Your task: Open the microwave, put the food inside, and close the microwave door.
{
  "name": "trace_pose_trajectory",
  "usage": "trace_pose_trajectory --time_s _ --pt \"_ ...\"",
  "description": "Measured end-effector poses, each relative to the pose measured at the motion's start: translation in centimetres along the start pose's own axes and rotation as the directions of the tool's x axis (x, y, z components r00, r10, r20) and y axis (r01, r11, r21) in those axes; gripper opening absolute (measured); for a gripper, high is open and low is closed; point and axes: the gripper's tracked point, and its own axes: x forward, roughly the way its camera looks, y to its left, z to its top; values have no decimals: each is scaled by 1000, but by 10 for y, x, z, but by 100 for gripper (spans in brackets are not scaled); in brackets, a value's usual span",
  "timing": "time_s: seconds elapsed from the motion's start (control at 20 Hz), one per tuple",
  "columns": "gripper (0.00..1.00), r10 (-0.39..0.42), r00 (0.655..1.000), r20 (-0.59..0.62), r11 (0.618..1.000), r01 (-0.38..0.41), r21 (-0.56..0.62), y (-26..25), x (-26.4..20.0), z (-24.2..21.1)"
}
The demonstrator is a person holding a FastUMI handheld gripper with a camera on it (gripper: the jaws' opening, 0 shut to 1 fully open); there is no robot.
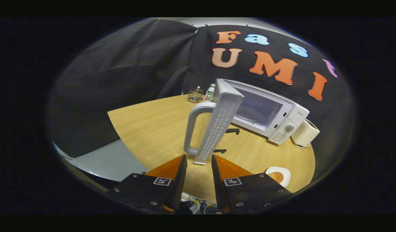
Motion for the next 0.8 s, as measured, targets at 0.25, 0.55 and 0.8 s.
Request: trace_pose_trajectory --time_s 0.25,0.55,0.8 --pt "63 -138 990 -33 985 141 96 -58 -7 -14" --pt "85 -328 940 -94 916 341 212 -135 -14 -51" --pt "94 -413 893 -179 852 448 270 -183 -26 -93"
